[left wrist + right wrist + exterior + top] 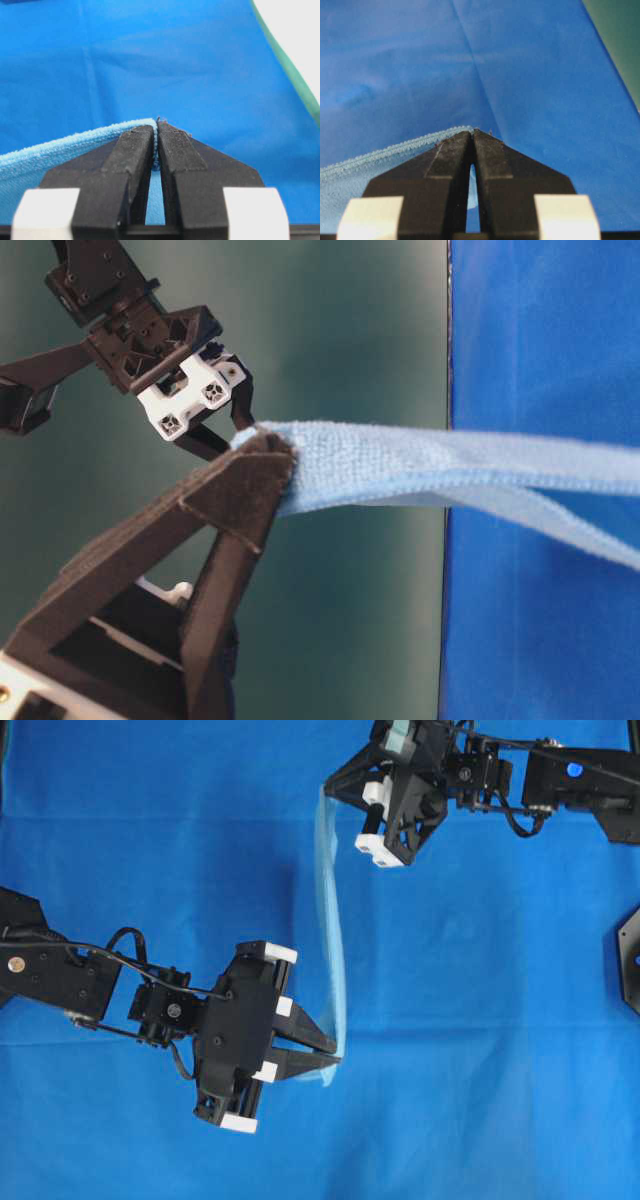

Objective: Fold the light blue towel.
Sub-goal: 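Lift the towel strip and swing the left end toward the right gripper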

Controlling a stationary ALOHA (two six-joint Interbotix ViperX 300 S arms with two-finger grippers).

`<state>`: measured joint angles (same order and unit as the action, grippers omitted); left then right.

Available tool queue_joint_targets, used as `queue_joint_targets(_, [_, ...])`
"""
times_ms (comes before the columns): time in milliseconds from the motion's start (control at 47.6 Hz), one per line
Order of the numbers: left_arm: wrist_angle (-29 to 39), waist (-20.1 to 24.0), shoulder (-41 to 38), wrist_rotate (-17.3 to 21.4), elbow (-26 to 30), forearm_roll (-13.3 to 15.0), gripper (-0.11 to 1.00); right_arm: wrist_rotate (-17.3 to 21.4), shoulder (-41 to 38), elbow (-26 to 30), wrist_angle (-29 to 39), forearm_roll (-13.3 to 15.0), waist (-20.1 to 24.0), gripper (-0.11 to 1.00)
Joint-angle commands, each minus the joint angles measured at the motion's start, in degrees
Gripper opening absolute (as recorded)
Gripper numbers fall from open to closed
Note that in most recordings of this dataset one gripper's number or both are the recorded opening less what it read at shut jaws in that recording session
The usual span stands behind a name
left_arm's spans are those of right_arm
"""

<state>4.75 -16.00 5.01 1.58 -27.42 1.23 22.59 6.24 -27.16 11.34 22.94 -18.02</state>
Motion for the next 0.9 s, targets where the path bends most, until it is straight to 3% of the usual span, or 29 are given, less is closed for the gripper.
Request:
queue_joint_targets(0, [-0.7,-3.2,0.7,0.4,1.3,0.2,0.04,0.0,0.9,1.2,0.5,0.5,-2.2,0.02])
queue_joint_targets(168, [-5.4,-0.9,-1.8,0.5,1.2,0.1,0.04,0.1,3.6,-2.0,0.8,0.5,-2.9,0.02])
queue_joint_targets(378, [-13.1,2.3,-10.9,1.8,4.6,0.1,0.04,0.5,9.9,-9.1,0.8,0.5,-4.8,0.02])
queue_joint_targets(672, [-13.9,3.5,-24.3,5.4,19.3,0.1,0.04,1.1,19.9,-19.5,1.1,0.3,-5.4,0.02])
queue_joint_targets(882, [-13.9,3.6,-30.1,7.4,27.5,0.1,0.04,1.1,23.0,-22.8,4.3,0.1,-5.4,0.02])
